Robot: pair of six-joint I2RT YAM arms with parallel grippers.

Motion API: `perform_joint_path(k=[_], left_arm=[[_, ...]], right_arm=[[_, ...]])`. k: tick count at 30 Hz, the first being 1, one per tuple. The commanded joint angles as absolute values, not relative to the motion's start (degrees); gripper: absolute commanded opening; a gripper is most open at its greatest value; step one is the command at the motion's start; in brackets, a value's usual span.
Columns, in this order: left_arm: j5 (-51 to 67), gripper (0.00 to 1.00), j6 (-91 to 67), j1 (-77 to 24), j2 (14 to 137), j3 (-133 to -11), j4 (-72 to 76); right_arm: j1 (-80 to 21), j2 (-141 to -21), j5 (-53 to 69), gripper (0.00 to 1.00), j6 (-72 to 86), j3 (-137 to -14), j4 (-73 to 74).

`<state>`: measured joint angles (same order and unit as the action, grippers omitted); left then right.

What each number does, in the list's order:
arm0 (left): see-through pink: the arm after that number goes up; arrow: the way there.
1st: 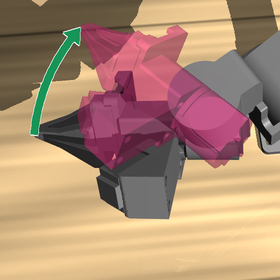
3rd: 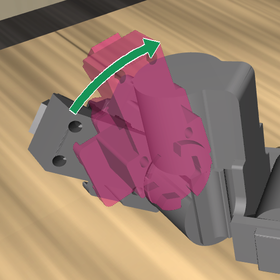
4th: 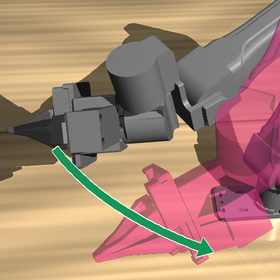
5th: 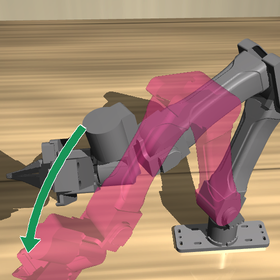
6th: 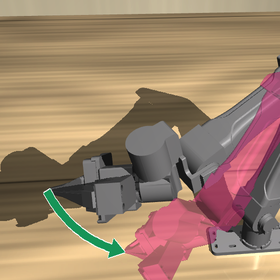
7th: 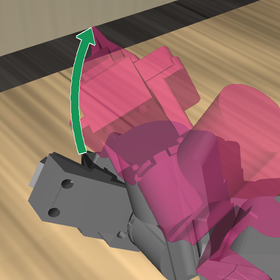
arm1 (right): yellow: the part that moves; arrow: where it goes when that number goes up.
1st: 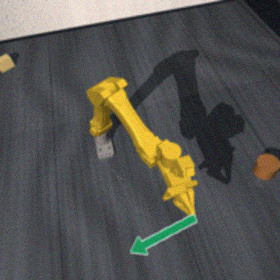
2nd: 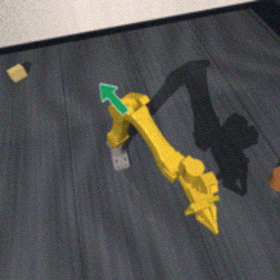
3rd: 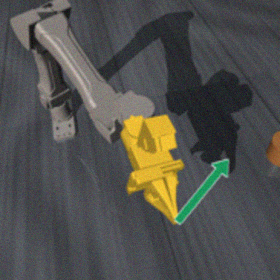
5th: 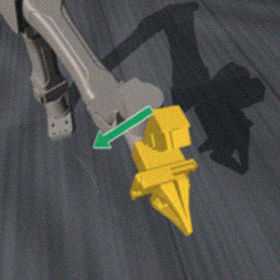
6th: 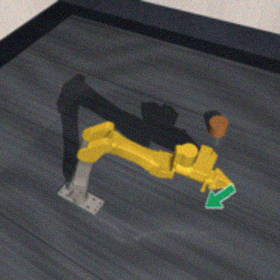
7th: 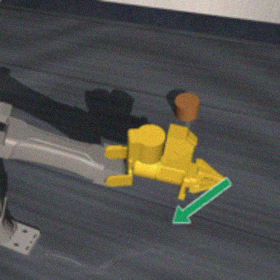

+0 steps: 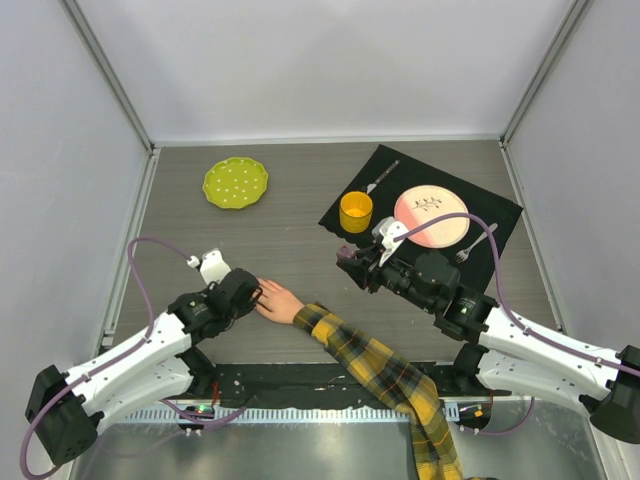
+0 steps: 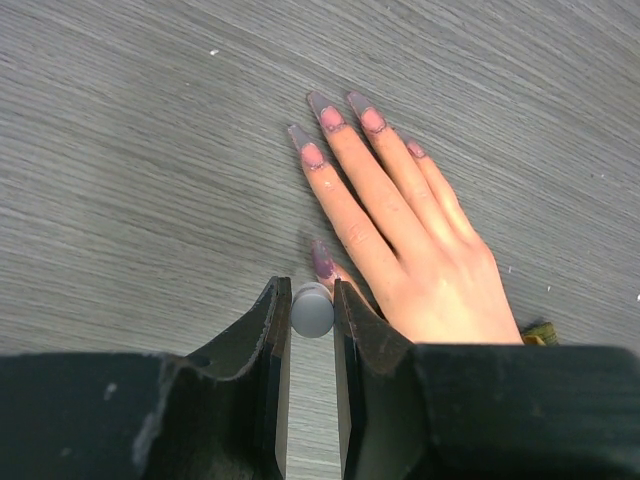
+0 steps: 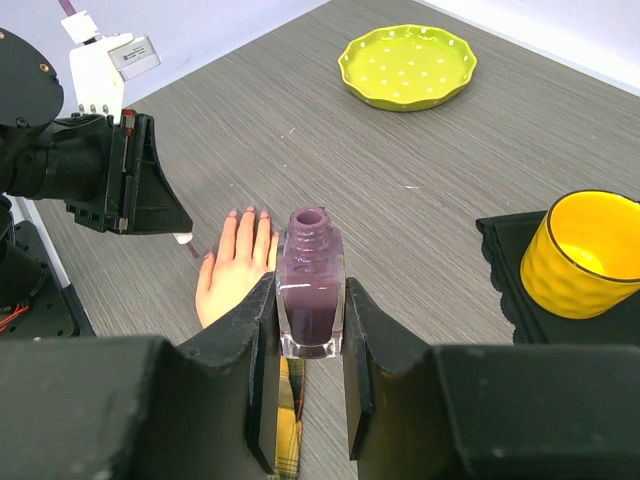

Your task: Paint the nails

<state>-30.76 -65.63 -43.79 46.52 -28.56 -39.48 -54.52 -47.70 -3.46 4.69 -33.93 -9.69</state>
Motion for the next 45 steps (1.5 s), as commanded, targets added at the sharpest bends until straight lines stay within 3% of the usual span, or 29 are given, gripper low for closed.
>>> perform_joint_path(k=[1,45], left_arm=[[-31.99,0.0,-65.92,-43.59,46.85,-28.04,-37.18],[-35.77,0.0,-63.72,-43.51,51.76,-29.35,-33.4]], right_arm=[[-54.32,-46.67,-3.25,0.01,5.01,-34.1,-13.18],[-54.23,-47.55,-3.6,0.01,4.75,-33.93,-13.62]])
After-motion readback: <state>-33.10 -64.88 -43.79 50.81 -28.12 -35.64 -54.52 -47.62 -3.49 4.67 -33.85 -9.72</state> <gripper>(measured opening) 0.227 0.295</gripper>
